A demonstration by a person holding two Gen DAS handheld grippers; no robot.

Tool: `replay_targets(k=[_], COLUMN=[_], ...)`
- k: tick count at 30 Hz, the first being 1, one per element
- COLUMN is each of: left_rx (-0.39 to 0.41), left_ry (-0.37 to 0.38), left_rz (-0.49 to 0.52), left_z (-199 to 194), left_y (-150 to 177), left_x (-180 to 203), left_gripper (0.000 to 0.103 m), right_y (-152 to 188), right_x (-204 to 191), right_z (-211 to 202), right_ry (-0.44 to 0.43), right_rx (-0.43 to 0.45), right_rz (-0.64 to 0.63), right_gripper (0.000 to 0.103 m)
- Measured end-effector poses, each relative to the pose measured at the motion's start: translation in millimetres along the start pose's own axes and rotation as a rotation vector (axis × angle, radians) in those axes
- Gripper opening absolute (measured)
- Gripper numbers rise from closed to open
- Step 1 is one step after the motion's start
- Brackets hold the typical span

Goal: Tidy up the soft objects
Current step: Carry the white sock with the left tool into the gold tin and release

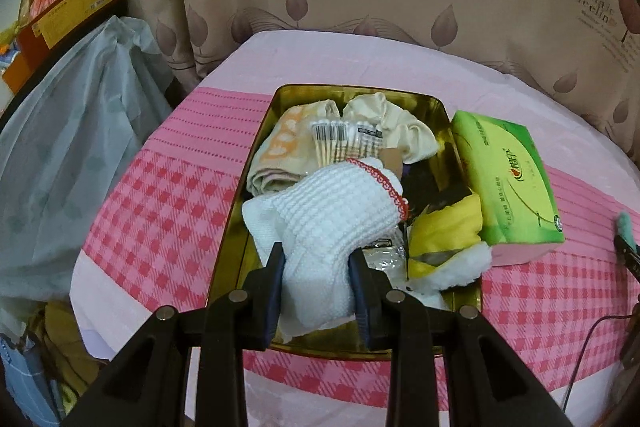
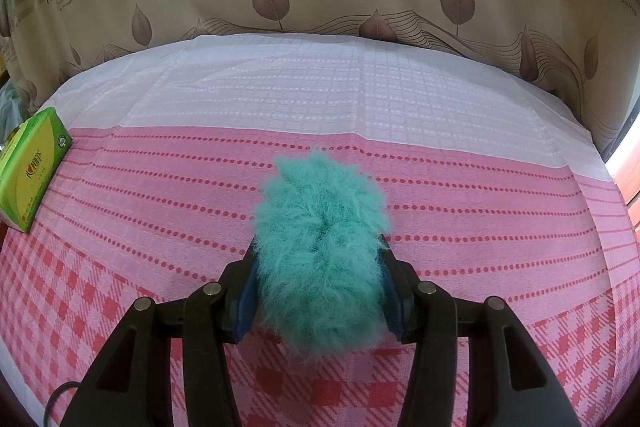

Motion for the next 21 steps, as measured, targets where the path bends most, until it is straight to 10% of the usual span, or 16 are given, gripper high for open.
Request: replay_targets(k=[21], left_rx=[0.052], left_ry=[0.022], left_rz=[-0.02], left_z=[-10], left_y=[-4], left_x=[-8], left_gripper=[0.051], right_y=[0], right_x=[1], right_z=[-1], right_ry=[0.018], right_rx=[-0.002], right_rz=[0.0], right_gripper=[0.052])
Point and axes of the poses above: each gripper's, at about its wrist camera, not at the fingertips, and z roughly the way its jaws point, x to its right, y to its underside, the point moved 10 cm from there along z, roughly the way its jaws point, and after that the axes turned 3 degrees about -y, right-handed, at the moved point
